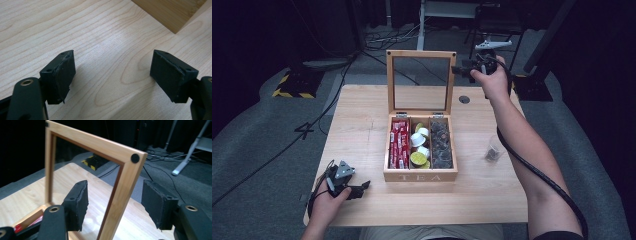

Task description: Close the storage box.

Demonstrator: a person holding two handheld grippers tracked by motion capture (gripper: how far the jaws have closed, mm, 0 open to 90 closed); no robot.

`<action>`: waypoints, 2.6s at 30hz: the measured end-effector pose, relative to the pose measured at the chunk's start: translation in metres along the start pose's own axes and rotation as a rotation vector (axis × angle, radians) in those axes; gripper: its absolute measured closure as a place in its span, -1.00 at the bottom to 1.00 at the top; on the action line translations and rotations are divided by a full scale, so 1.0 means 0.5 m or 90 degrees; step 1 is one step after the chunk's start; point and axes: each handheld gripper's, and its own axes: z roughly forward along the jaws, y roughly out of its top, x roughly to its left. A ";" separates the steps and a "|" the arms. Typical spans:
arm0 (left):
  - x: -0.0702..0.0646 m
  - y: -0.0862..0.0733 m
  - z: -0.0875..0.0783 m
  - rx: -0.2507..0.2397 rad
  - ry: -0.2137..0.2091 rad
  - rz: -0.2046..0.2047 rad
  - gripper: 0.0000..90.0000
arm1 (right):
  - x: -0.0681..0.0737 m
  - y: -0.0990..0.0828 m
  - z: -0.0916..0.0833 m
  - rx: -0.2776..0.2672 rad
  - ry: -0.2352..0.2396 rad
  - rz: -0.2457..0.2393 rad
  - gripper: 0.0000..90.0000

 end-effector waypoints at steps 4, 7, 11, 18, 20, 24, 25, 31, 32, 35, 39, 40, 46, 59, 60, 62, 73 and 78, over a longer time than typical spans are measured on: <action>0.000 0.000 0.000 -0.001 0.000 -0.001 -0.54 | -0.012 0.004 0.030 0.007 0.003 0.009 -0.13; 0.000 0.000 0.000 -0.001 0.000 -0.001 -0.54 | -0.022 0.006 0.046 0.009 0.005 0.020 -0.07; -0.002 0.000 0.001 -0.003 0.003 -0.005 -0.55 | -0.027 0.005 0.060 0.013 0.006 0.026 0.01; -0.004 0.001 0.002 -0.003 0.003 -0.007 -0.55 | -0.015 0.005 0.073 0.035 -0.013 0.012 0.20; -0.005 0.001 0.002 -0.003 0.003 -0.007 -0.55 | -0.015 0.007 0.069 0.036 -0.018 0.011 0.30; -0.005 0.001 0.002 -0.003 0.003 -0.007 -0.55 | -0.006 0.013 0.054 0.040 -0.019 0.008 0.33; -0.005 0.001 0.002 -0.001 0.002 -0.006 -0.56 | -0.002 0.014 0.050 0.042 -0.020 0.002 0.34; -0.005 0.004 0.005 0.002 0.001 -0.003 -0.59 | 0.013 0.014 0.014 0.037 0.001 -0.026 0.42; -0.006 0.005 0.006 0.002 0.001 -0.002 -0.60 | 0.017 0.013 0.009 0.038 0.003 -0.031 0.42; -0.008 0.006 0.007 0.002 0.001 -0.003 -0.62 | 0.032 0.010 -0.009 0.035 0.005 -0.051 0.42; -0.010 0.008 0.009 0.005 0.001 -0.003 -0.63 | 0.050 0.007 -0.036 0.042 0.014 -0.074 0.47; -0.010 0.008 0.009 0.006 0.000 -0.002 -0.63 | 0.054 0.006 -0.043 0.043 0.016 -0.080 0.49; -0.012 0.010 0.011 0.003 0.001 -0.004 -0.64 | 0.079 -0.005 -0.077 0.044 0.029 -0.100 0.52; -0.015 0.010 0.012 0.002 0.001 -0.003 -0.64 | 0.124 -0.038 -0.125 0.040 0.048 -0.139 0.51; -0.016 0.010 0.012 0.002 0.001 -0.004 -0.64 | 0.127 -0.042 -0.128 0.041 0.052 -0.140 0.50; -0.016 0.010 0.012 0.001 0.000 -0.004 -0.64 | 0.134 -0.050 -0.135 0.039 0.057 -0.146 0.49; -0.018 0.012 0.013 0.004 0.000 -0.002 -0.65 | 0.178 -0.112 -0.177 0.033 0.080 -0.152 0.47; -0.019 0.013 0.015 0.004 -0.002 -0.003 -0.65 | 0.191 -0.137 -0.185 0.035 0.087 -0.155 0.45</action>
